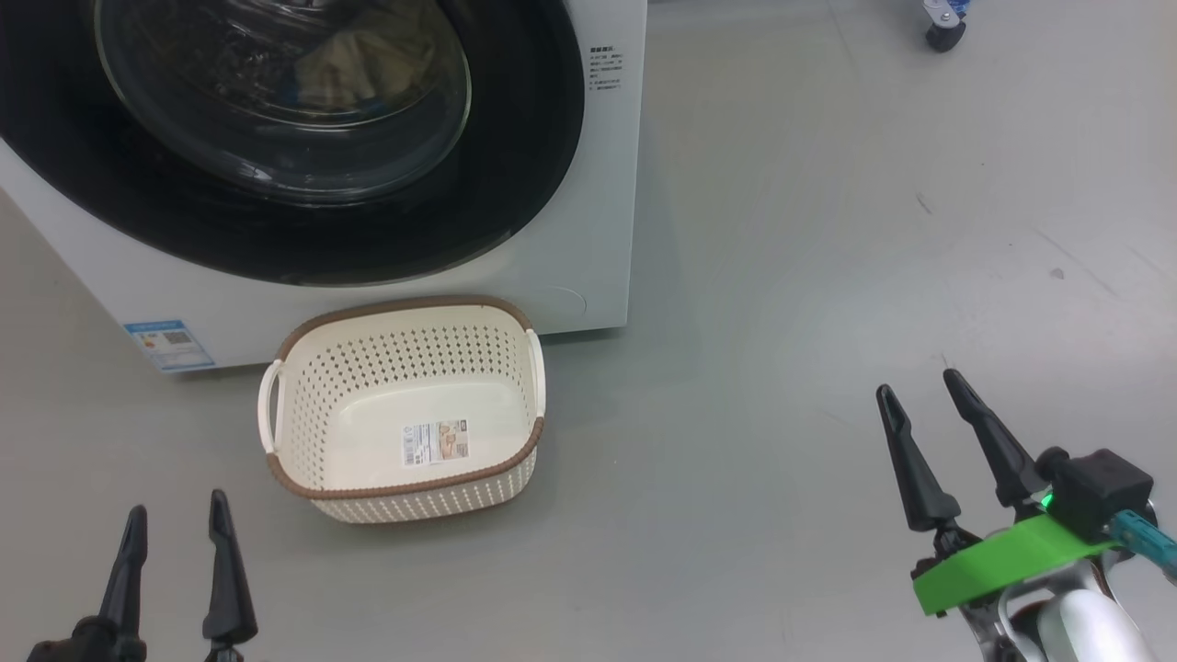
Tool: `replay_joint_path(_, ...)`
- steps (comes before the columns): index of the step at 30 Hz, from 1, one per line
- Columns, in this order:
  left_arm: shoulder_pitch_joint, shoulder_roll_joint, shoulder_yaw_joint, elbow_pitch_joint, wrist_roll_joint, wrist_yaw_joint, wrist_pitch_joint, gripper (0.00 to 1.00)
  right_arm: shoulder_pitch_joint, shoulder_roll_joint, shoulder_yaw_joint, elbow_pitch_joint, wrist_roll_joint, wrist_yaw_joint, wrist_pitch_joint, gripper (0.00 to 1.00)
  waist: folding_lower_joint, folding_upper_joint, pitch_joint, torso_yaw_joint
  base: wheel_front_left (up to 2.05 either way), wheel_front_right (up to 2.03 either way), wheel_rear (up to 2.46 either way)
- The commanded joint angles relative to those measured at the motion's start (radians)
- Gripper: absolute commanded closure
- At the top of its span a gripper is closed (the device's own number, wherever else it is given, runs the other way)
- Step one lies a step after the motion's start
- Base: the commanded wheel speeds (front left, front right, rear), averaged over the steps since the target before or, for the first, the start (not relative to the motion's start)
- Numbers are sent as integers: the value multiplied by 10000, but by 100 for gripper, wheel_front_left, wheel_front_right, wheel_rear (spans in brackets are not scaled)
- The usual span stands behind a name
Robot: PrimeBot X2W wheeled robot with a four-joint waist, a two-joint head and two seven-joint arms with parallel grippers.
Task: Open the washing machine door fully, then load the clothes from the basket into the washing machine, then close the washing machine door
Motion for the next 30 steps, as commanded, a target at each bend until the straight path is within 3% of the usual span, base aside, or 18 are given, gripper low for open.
replay_joint_path(1,-226,88,343,-366,63,72,-66,0,-185,-60,99,-300,-95,-34,-22,0,1,-1,12,4,0,0,0)
replay_joint_path(30,-366,244,191,-279,17,139,-68,0,-379,-43,106,-191,-147,-34,-22,0,1,-1,137,240,0,0,0)
